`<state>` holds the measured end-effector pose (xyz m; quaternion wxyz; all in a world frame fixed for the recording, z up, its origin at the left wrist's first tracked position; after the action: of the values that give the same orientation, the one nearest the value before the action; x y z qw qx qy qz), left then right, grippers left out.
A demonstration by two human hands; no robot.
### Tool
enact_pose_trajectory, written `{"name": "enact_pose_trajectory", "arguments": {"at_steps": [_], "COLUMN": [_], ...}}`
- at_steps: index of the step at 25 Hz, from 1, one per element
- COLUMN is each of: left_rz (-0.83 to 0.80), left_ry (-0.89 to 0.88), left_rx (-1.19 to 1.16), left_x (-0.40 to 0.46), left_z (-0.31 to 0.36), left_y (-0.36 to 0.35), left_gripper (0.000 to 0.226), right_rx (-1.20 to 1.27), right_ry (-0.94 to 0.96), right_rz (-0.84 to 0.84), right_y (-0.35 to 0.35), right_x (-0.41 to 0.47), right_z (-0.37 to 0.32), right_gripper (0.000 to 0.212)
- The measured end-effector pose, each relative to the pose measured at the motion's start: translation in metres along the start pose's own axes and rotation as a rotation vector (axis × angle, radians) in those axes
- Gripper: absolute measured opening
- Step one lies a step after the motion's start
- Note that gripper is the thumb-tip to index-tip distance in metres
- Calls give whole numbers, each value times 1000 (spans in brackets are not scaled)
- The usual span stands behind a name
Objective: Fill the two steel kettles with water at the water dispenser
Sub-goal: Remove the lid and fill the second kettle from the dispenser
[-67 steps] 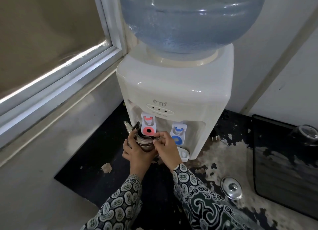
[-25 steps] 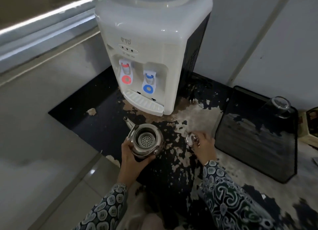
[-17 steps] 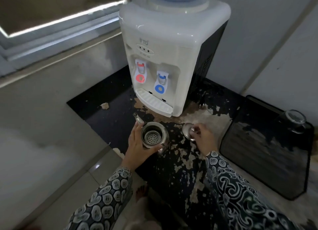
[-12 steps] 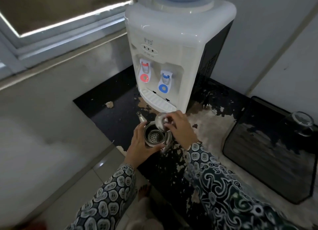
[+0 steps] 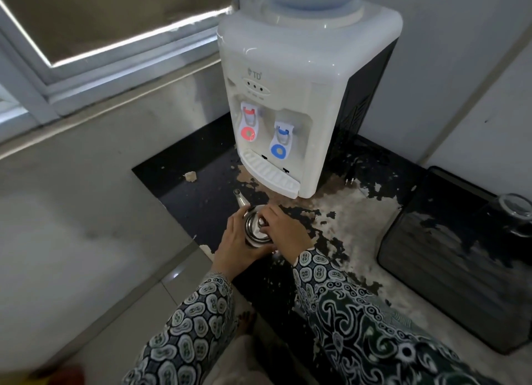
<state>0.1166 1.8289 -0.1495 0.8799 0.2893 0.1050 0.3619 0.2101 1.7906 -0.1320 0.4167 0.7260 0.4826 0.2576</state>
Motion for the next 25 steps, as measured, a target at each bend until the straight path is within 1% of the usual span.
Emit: {"name": "enact_pose_trajectory", "arguments": {"at_steps": [4, 6, 8, 10, 13, 16, 18, 19, 21, 22, 23, 25], "left_rz": [5, -14, -34, -35, -33, -44, -66, -82, -114, -122, -118, -93], "left_ry": [-9, -20, -16, -2, 14, 42, 64, 75, 96, 109, 128, 165], "left_rx": [28, 74, 125, 141, 134, 152, 164, 162, 161, 154, 137, 57], "left_x": [-2, -3, -4, -4, -5, -2, 1, 2, 3, 3, 5, 10], "left_z": [1, 1, -1, -3, -4, -5, -5, -5, -5, -5, -4, -4], "left_y": [0, -2, -4, -4, -4, -1, 0, -1, -2, 0, 5, 20], "left_gripper": [95, 89, 82, 80, 81, 84, 84, 83, 78, 74, 67, 53], "right_rx": [-66, -55, -6, 91, 195, 200, 209, 272, 485, 547, 545, 460], "right_ry": [-19, -23, -20, -27, -25, -20, -38, -48, -57, -59, -62, -88], "right_rz": [-65, -105, -130, -174, -240, -291, -301, -298, -276, -268, -266, -281], "right_y": [-8, -7, -6, -6, -8, -8, -6, -5, -1, 1, 4, 5], "right_x": [0, 1, 2, 3, 1, 2, 2, 0, -5, -7, -7, -5], "right_z": [8, 12, 13, 15, 19, 20, 19, 18, 16, 16, 16, 17], "right_gripper": [38, 38, 34, 34, 38, 39, 41, 42, 47, 49, 51, 54]}}
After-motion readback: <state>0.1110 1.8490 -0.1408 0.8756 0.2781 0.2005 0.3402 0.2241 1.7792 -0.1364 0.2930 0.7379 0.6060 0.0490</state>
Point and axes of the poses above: each hand's wrist, its own x-axis towards the middle knuckle, its own y-axis out of the back of the hand, z = x × y, the point moved 8 cm from there along x, towards the middle knuckle, and after that the axes turned 7 degrees about -y, right-handed, at the moved point
